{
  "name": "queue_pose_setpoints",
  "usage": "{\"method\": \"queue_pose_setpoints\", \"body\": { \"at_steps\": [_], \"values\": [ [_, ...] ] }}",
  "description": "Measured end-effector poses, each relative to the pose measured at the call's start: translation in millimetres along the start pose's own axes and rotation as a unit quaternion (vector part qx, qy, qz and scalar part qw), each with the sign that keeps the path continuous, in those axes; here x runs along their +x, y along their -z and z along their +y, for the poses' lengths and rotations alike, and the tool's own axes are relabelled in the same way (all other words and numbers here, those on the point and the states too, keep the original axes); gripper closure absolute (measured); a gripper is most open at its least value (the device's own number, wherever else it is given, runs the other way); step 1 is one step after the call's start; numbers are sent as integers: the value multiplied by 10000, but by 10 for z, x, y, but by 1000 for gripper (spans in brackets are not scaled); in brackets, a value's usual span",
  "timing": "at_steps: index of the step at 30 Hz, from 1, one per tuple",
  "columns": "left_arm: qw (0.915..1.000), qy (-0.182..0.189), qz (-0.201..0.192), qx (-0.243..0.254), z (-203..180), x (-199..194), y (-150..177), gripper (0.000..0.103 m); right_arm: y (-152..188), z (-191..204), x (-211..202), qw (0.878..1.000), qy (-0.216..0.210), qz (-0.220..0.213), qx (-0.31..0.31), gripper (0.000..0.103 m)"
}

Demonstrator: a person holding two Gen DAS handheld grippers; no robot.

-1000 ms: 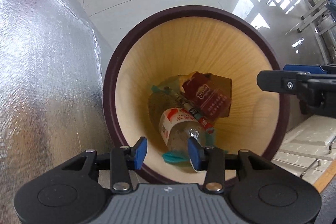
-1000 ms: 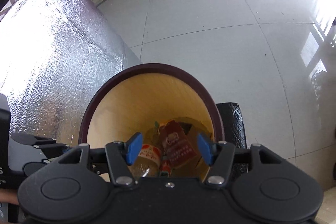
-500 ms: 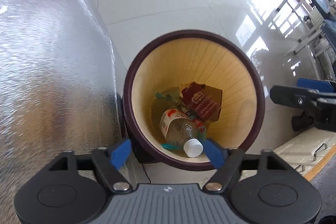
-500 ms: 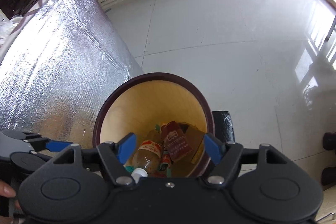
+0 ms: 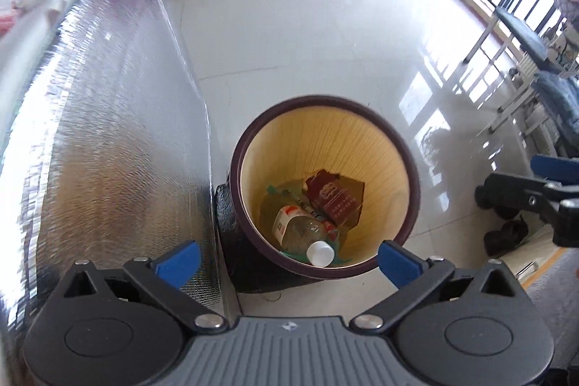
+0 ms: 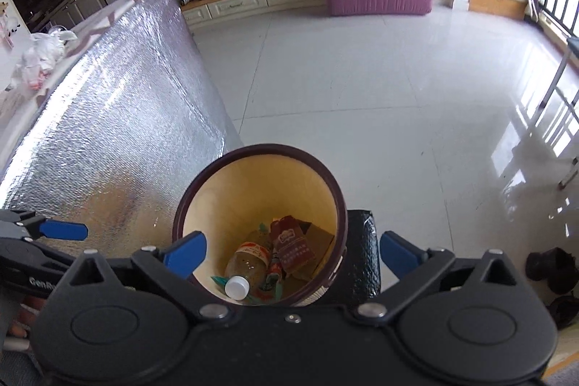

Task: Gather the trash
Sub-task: 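Lift both tools out of the wastebasket and move back to the table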

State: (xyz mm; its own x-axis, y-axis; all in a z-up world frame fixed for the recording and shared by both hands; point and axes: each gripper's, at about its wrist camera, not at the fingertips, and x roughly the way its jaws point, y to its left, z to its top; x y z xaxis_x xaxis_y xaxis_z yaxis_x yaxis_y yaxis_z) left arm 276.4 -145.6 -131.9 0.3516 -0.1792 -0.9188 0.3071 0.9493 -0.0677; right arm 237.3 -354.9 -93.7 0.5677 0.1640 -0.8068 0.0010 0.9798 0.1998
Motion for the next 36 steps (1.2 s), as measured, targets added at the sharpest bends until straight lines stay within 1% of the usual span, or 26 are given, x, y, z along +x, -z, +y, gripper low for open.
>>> {"method": "queue_pose_setpoints", "body": {
  "at_steps": [8,12,22,29,36],
  "values": [
    [9986,199,-474,-114,6,-461,112,0,112,93,-352,9995,131,-268,-133,0],
    [9972,229,-700,-101,7,-665,199,0,175,131,-535,9989,153,-420,-131,0],
    [9888,320,-1446,-156,43,-1245,452,0,340,267,-1029,9950,267,-951,-168,0],
    [9779,350,-2039,-313,156,-1656,683,0,416,450,-1407,9893,187,-1437,-174,0],
    [9613,199,-2695,-531,391,-2076,920,0,437,753,-1673,9762,86,-2133,-381,0]
  ]
}}
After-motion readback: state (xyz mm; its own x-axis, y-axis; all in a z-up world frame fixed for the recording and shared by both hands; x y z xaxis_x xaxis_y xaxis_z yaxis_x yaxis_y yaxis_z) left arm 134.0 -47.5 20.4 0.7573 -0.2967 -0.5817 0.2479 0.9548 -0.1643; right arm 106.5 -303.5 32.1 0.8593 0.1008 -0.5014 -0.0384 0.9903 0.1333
